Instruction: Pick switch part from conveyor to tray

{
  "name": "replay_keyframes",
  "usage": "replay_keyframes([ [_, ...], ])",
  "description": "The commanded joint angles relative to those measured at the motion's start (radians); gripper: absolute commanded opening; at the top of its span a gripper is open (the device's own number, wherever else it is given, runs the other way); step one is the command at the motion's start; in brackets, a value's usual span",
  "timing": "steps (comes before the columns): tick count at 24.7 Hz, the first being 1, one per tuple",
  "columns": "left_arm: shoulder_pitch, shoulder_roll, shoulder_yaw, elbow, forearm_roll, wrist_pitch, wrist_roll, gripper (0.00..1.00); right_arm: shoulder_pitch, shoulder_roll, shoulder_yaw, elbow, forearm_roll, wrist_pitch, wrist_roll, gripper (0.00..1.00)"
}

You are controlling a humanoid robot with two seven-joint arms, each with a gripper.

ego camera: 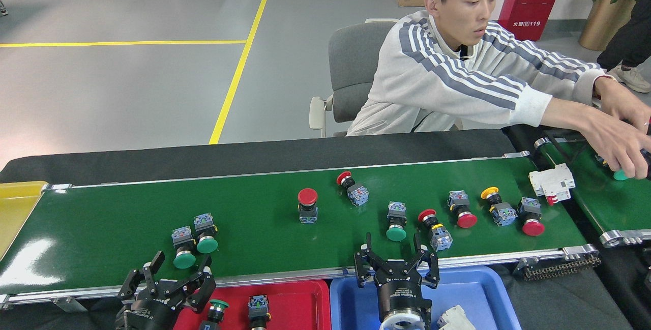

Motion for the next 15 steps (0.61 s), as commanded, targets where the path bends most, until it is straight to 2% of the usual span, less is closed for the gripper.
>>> replay_keyframes([
  [1, -0.037, 0.011, 0.0, 0.03, -0.003, 0.024, 0.004, 1.0, -0.034, 0.01, 0.005, 0.017, -0.002, 0.0, 0.017, 0.83],
  [2, -0.053, 0.015, 0.0, 0.049, -0.003, 0.031, 0.004, 1.0, -0.048, 0.01, 0.009, 0.029, -0.002, 0.0, 0.03, 0.71],
  [9, -0.111, 0.034, 0.002, 0.123, -0.003, 0.062, 0.004, 1.0, -0.063, 0.005, 0.063, 0.039, -0.002, -0.016, 0.073, 0.09],
  [11, -0.145, 0.041, 0.0, 0.168, -0.003, 0.103, 0.004, 1.0, -0.063, 0.003, 0.083, 0.031, 0.001, -0.017, 0.07, 0.02],
  [15, -0.205, 0.074, -0.001, 0.257, -0.003, 0.183, 0.007, 1.0, -0.055, -0.009, 0.19, -0.04, 0.003, -0.048, 0.063, 0.01],
])
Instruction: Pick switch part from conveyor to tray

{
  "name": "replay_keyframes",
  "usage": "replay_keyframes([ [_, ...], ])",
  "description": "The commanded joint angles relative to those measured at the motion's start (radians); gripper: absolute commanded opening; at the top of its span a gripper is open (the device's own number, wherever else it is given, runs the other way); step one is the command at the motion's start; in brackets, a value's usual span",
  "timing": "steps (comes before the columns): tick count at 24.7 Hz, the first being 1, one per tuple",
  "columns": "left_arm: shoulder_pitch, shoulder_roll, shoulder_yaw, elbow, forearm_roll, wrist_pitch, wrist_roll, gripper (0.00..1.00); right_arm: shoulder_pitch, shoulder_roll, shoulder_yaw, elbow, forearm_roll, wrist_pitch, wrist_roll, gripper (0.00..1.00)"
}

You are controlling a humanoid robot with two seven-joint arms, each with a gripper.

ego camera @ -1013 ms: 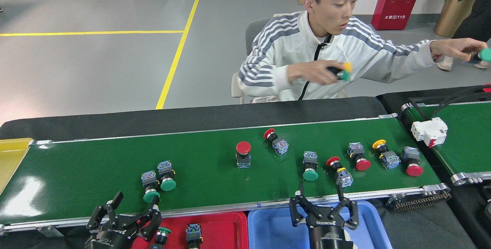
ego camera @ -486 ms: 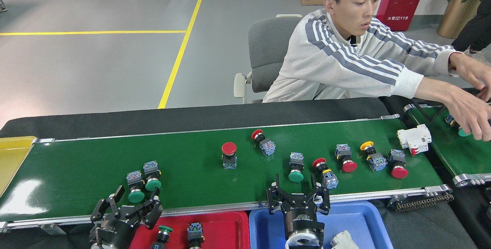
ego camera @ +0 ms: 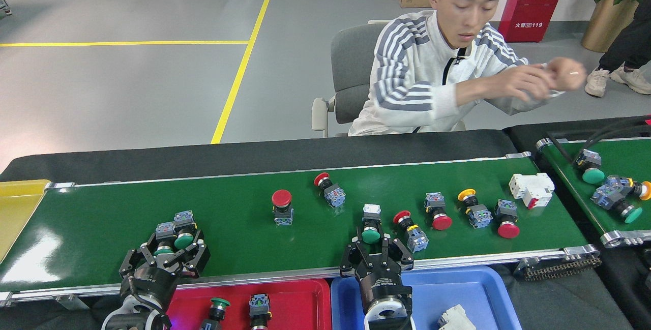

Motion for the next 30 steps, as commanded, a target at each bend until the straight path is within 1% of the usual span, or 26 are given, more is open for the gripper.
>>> replay_keyframes([
  [1, -0.035, 0.011, -0.002, 0.025, -0.003, 0.057, 0.012, 0.97, -0.004, -0.017, 0.073, -0.073, 0.003, -0.05, -0.01, 0.01],
  [2, -0.045, 0.011, 0.0, 0.038, -0.001, 0.065, 0.013, 0.87, 0.007, -0.039, 0.116, -0.107, 0.003, -0.082, -0.012, 0.02],
  [3, -0.045, 0.013, 0.0, 0.041, 0.005, 0.06, 0.013, 0.7, 0.016, -0.06, 0.162, -0.139, 0.003, -0.112, -0.017, 0.02],
  [4, -0.035, 0.013, -0.002, 0.039, 0.013, 0.052, 0.018, 0.48, 0.025, -0.079, 0.214, -0.17, 0.005, -0.144, -0.032, 0.07],
  [5, -0.029, 0.013, -0.002, 0.038, 0.019, 0.045, 0.023, 0.35, 0.03, -0.091, 0.254, -0.185, 0.006, -0.162, -0.047, 0.17],
  [6, -0.014, 0.013, -0.002, 0.034, 0.037, 0.025, 0.032, 0.25, 0.036, -0.103, 0.306, -0.199, 0.006, -0.182, -0.07, 0.42],
  [7, -0.002, 0.014, -0.002, 0.031, 0.056, 0.006, 0.053, 0.19, 0.036, -0.113, 0.353, -0.205, 0.008, -0.193, -0.096, 0.76],
  [8, 0.006, 0.014, -0.002, 0.025, 0.063, -0.006, 0.075, 0.16, 0.035, -0.117, 0.395, -0.205, 0.009, -0.197, -0.118, 0.98],
  [9, 0.014, 0.014, -0.002, 0.01, 0.063, -0.012, 0.089, 0.13, 0.035, -0.119, 0.422, -0.205, 0.009, -0.197, -0.122, 0.98],
  [10, 0.024, 0.016, -0.003, -0.01, 0.065, -0.018, 0.093, 0.13, 0.036, -0.119, 0.435, -0.205, 0.009, -0.197, -0.124, 0.98],
  [11, 0.049, 0.014, -0.002, -0.045, 0.066, -0.05, 0.093, 0.13, 0.038, -0.119, 0.436, -0.205, 0.009, -0.197, -0.124, 0.98],
  [12, 0.067, 0.014, -0.002, -0.079, 0.068, -0.087, 0.093, 0.13, 0.038, -0.119, 0.435, -0.205, 0.008, -0.197, -0.124, 0.99],
  [14, 0.15, 0.017, 0.005, -0.206, 0.077, -0.248, 0.093, 0.14, 0.051, -0.123, 0.427, -0.216, 0.008, -0.187, -0.124, 0.99],
  [15, 0.215, 0.023, 0.008, -0.278, 0.091, -0.365, 0.093, 0.15, 0.061, -0.148, 0.412, -0.233, 0.008, -0.181, -0.125, 0.99],
  [16, 0.285, 0.03, 0.014, -0.344, 0.097, -0.471, 0.093, 0.19, 0.082, -0.182, 0.373, -0.258, 0.006, -0.168, -0.129, 0.98],
  [17, 0.353, 0.031, 0.014, -0.4, 0.098, -0.554, 0.093, 0.28, 0.125, -0.197, 0.324, -0.282, 0.006, -0.139, -0.139, 0.98],
  [18, 0.408, 0.031, 0.014, -0.441, 0.098, -0.597, 0.092, 0.39, 0.185, -0.198, 0.272, -0.305, 0.006, -0.096, -0.173, 0.98],
  [19, 0.462, 0.033, 0.012, -0.473, 0.1, -0.597, 0.092, 0.61, 0.24, -0.198, 0.214, -0.32, 0.006, -0.046, -0.227, 0.98],
  [20, 0.497, 0.028, 0.012, -0.493, 0.1, -0.597, 0.093, 0.91, 0.283, -0.2, 0.16, -0.328, 0.006, -0.003, -0.28, 0.98],
  [21, 0.515, 0.023, 0.012, -0.505, 0.1, -0.597, 0.095, 1.0, 0.312, -0.202, 0.119, -0.33, 0.006, 0.031, -0.314, 0.98],
  [23, 0.538, 0.022, 0.014, -0.505, 0.114, -0.597, 0.096, 1.0, 0.366, -0.203, 0.015, -0.33, 0.0, 0.086, -0.34, 0.98],
  [26, 0.554, 0.022, 0.023, -0.505, 0.126, -0.597, 0.096, 1.0, 0.4, -0.2, -0.11, -0.327, -0.005, 0.089, -0.336, 0.98],
  [28, 0.555, 0.013, 0.083, -0.505, 0.14, -0.597, 0.096, 1.0, 0.386, -0.194, -0.127, -0.322, -0.005, 0.094, -0.31, 0.98],
  [30, 0.554, -0.027, 0.193, -0.502, 0.181, -0.597, 0.112, 1.0, 0.346, -0.195, -0.121, -0.32, -0.003, 0.094, -0.225, 0.98],
])
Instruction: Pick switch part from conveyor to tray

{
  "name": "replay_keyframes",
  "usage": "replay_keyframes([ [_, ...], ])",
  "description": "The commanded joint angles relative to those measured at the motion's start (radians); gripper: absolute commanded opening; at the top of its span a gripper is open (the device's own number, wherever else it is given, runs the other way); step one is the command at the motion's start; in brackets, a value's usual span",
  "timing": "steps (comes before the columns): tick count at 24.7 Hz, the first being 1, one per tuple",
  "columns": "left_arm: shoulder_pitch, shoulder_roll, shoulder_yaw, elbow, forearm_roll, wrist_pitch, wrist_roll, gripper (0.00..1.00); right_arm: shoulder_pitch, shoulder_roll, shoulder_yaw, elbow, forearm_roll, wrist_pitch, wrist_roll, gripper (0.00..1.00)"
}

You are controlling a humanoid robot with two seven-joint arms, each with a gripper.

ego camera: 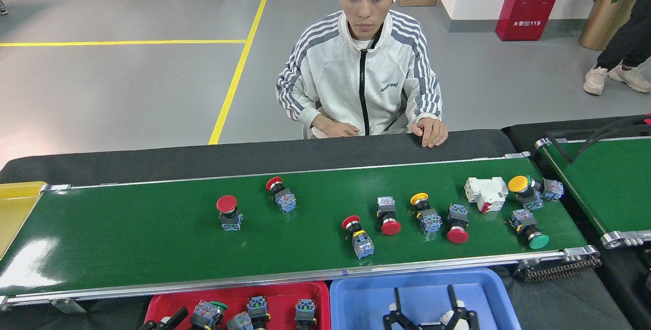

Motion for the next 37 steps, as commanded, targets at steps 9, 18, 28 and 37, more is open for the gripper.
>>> replay_keyframes([
  [9, -0.024, -0.034, 0.279, 0.043, 0.044, 0.105, 0.096, 1.0, -0.283, 0.135, 0.117, 0.201, 0.01, 0.008, 0.223, 0.97],
  [18, -0.121, 0.124, 0.04, 0.045, -0.004, 0.125, 0.091, 1.0, -0.447, 0.22, 0.135, 0.391, -0.025, 0.001, 0.227, 0.98],
  [28, -0.451, 0.126, -0.143, 0.365, -0.169, 0.225, 0.051, 1.0, -0.585, 0.221, 0.194, 0.541, -0.151, -0.105, 0.227, 0.23],
  [37, -0.61, 0.167, -0.146, 0.602, -0.176, 0.375, 0.051, 1.0, -0.565, 0.201, 0.257, 0.439, -0.145, -0.127, 0.224, 0.01],
])
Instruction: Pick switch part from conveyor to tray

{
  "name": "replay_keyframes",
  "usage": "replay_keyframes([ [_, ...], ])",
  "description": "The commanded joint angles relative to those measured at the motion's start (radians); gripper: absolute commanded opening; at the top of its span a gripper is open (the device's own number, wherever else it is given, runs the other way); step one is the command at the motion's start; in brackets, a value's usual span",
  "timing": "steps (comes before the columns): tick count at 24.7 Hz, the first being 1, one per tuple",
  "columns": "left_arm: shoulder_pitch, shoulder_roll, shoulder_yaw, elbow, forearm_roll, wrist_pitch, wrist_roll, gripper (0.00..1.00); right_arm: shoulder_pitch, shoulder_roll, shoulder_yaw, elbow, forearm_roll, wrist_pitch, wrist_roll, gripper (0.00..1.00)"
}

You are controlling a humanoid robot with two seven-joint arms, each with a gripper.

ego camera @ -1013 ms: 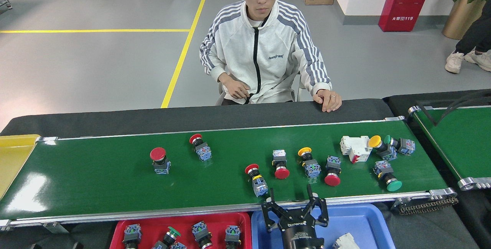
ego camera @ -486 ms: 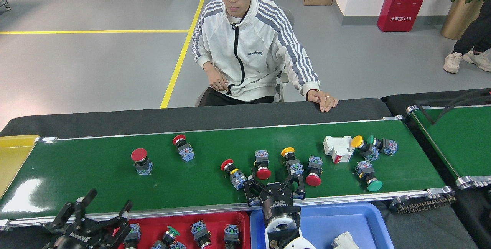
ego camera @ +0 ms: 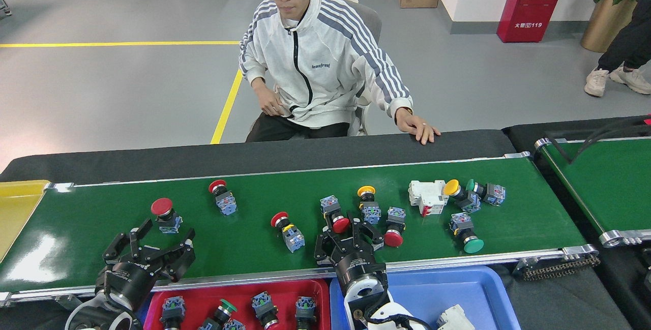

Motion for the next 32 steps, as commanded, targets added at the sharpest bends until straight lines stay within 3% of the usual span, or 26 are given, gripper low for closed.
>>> replay_keyframes([
  [1, -0.039, 0.02, -0.001, 0.034, -0.002, 0.056, 0.003, 1.0, 0.006, -0.019, 0.033, -0.08, 0.004, -0.009, -0.004, 0.01],
  [4, -0.064, 0.026, 0.001, 0.076, -0.002, 0.071, 0.01, 0.98, 0.056, -0.103, 0.134, -0.238, 0.004, -0.064, -0.004, 0.01],
  [5, -0.065, 0.026, 0.001, 0.082, -0.002, 0.085, 0.014, 0.92, 0.082, -0.133, 0.166, -0.288, 0.004, -0.092, -0.005, 0.01],
  [6, -0.064, 0.026, -0.001, 0.082, -0.002, 0.103, 0.014, 0.76, 0.113, -0.165, 0.206, -0.338, 0.007, -0.127, -0.011, 0.07],
  [7, -0.064, 0.025, -0.001, 0.083, -0.001, 0.108, 0.015, 0.53, 0.136, -0.188, 0.245, -0.372, 0.013, -0.159, -0.019, 0.26],
  [8, -0.064, 0.023, 0.004, 0.089, 0.001, 0.115, 0.015, 0.34, 0.159, -0.197, 0.283, -0.39, 0.033, -0.179, -0.036, 0.69],
  [9, -0.064, 0.02, 0.007, 0.094, 0.001, 0.117, 0.015, 0.25, 0.171, -0.195, 0.304, -0.392, 0.053, -0.187, -0.047, 0.89],
  [10, -0.064, 0.022, 0.007, 0.097, 0.006, 0.117, 0.02, 0.14, 0.179, -0.194, 0.324, -0.39, 0.078, -0.191, -0.05, 0.98],
  [12, -0.061, 0.026, 0.006, 0.092, 0.007, 0.117, 0.096, 0.05, 0.182, -0.194, 0.332, -0.389, 0.085, -0.191, -0.05, 0.99],
  [15, 0.001, 0.031, -0.001, 0.04, 0.006, 0.085, 0.213, 0.01, 0.188, -0.194, 0.314, -0.401, 0.084, -0.181, -0.051, 0.99],
  [17, 0.1, 0.037, 0.001, -0.082, 0.006, -0.004, 0.221, 0.01, 0.22, -0.202, 0.255, -0.439, 0.084, -0.162, -0.053, 0.98],
  [20, 0.278, 0.043, 0.018, -0.331, 0.021, -0.225, 0.213, 0.07, 0.355, -0.206, 0.084, -0.479, 0.087, -0.032, -0.108, 0.98],
  [22, 0.424, 0.035, 0.053, -0.474, 0.036, -0.34, 0.213, 0.37, 0.434, -0.215, 0.004, -0.495, 0.087, 0.052, -0.212, 0.98],
  [24, 0.516, 0.023, 0.078, -0.546, 0.041, -0.34, 0.214, 0.94, 0.51, -0.226, -0.068, -0.498, 0.085, 0.114, -0.269, 0.98],
  [25, 0.537, 0.011, 0.075, -0.55, 0.041, -0.34, 0.216, 1.0, 0.535, -0.225, -0.11, -0.498, 0.082, 0.126, -0.278, 0.98],
  [28, 0.562, -0.009, 0.068, -0.55, 0.041, -0.34, 0.219, 1.0, 0.546, -0.217, -0.202, -0.496, 0.067, 0.128, -0.267, 0.98],
  [32, 0.588, -0.02, 0.078, -0.564, 0.041, -0.34, 0.218, 1.0, 0.493, -0.214, -0.209, -0.484, 0.062, 0.135, -0.189, 0.98],
])
